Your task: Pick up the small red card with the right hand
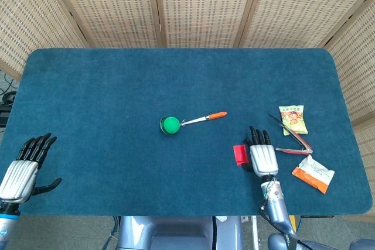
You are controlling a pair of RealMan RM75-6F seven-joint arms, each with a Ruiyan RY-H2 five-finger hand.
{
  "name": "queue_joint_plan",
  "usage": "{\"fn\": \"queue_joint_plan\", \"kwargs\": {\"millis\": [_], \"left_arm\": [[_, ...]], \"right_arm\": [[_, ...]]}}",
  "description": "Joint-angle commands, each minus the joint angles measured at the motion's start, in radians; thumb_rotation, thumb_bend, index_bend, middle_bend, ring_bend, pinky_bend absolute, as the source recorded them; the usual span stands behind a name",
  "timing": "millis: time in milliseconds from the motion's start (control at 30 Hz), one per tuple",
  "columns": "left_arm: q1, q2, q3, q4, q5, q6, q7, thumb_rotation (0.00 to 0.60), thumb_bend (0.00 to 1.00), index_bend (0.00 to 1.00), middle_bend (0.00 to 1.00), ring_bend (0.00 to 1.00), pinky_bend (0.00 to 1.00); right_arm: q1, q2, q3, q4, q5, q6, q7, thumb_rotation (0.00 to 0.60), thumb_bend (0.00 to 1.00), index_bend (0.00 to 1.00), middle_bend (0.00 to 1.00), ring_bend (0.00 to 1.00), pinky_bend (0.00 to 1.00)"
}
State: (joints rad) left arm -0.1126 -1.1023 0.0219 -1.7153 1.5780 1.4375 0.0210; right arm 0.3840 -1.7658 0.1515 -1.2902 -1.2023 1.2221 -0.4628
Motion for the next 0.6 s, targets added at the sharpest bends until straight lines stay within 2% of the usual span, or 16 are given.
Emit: {"fn": "queue_joint_plan", "kwargs": {"millis": [33,600], "left_arm": [[0.000,0.000,0.000,0.000,0.001,0.000,0.000,0.600,0.21,0.00,0.00,0.00,0.00],[-0.002,0.001,0.000,0.000,0.000,-0.001,-0.004,0.600,0.21,0.00,0.00,0.00,0.00]], "right_arm": [[-0.001,-0.001,-0.002,0.004,-0.002,0.000,0.003,0.600,0.23,0.38,0.00,0.00,0.00],[0.003,-0.014,-0.004,0.012,0.002,-0.008,0.000,0.600,0.23,0.46,0.00,0.00,0.00]]}}
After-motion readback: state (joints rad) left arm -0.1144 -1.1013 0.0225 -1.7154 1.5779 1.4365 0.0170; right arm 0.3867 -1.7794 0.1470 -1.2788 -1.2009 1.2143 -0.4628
